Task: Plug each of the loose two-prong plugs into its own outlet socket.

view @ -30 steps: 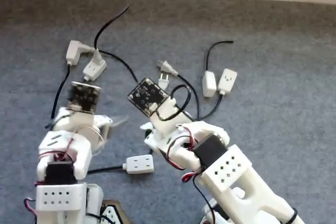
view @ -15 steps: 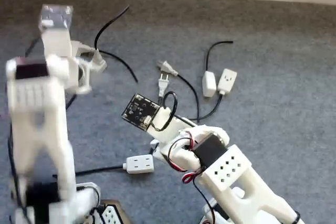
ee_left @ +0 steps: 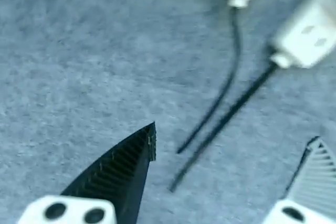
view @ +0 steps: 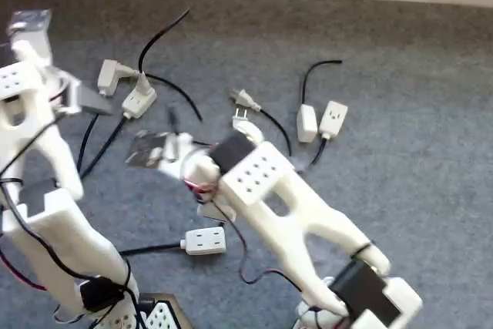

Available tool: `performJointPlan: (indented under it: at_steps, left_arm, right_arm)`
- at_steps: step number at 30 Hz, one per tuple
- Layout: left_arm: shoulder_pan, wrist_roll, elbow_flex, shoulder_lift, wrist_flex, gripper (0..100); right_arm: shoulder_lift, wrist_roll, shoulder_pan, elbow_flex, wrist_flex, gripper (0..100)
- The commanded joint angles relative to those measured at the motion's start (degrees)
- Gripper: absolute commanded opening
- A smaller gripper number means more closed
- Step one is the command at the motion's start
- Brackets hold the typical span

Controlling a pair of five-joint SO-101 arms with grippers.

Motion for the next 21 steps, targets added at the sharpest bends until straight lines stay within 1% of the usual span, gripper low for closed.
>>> performJointPlan:
  at_steps: [1,3,5,12,15,21]
  left_arm:
    - [-4.4,-2.7,-4.2,3.0,-1.2,41]
    - [-6.2,-4.4,-6.1,5.9,-1.2,41]
    - [-7.6,-6.0,-8.3,8.7,-1.2,41]
    - [-11.2,-7.4,-17.3,15.9,-0.6,41]
    - [-11.4,-9.0,-17.6,17.6,-0.6,41]
    - [-11.4,-9.0,-17.7,18.4,-0.6,41]
  right_arm:
    - [0.2,9.3,-4.1,-6.8,4.9,0.8]
    - [0.6,14.2,-5.4,-6.4,6.2,0.8]
    - [0.7,16.4,-5.8,-4.4,5.1,0.8]
    - [0.7,17.9,-7.2,4.7,-2.5,0.8]
    - [0.7,20.4,-7.2,7.9,-4.1,0.8]
    - [0.4,20.3,-6.9,9.4,-5.6,0.8]
